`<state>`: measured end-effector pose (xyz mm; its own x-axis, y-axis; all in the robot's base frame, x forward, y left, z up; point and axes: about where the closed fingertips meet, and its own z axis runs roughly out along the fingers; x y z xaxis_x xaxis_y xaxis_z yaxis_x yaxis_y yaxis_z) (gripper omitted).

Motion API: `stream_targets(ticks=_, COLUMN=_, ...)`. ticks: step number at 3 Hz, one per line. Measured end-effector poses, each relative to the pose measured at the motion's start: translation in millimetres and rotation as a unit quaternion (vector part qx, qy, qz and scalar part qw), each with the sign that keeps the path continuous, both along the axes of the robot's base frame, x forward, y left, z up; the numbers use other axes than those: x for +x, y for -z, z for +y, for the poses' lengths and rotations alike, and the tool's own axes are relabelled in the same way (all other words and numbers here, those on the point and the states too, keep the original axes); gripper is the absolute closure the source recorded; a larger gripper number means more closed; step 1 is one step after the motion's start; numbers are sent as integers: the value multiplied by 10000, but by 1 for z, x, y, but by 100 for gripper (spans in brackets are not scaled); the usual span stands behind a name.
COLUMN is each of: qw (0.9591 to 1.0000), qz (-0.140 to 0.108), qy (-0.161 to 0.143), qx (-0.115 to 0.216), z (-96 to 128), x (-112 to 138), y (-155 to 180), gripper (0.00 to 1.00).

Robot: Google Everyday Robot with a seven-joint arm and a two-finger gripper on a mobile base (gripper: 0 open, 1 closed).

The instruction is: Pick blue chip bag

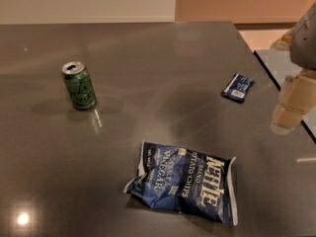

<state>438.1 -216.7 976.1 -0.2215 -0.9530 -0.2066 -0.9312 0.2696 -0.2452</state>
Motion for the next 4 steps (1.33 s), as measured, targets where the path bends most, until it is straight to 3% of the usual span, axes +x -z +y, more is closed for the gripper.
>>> stream_targets(ticks=2, qw=9997, qz=51, qy=-179, qx=181, z=12, x=-9, y=2, gripper=0)
stream_targets(ticks=3, qw=9971, qz=214, qy=-535, qx=501, z=37, x=-27, y=13, gripper=0)
stream_targets(ticks=4, qw=9918, qz=322, qy=-932, qx=816, z=67, x=-48, y=29, gripper=0)
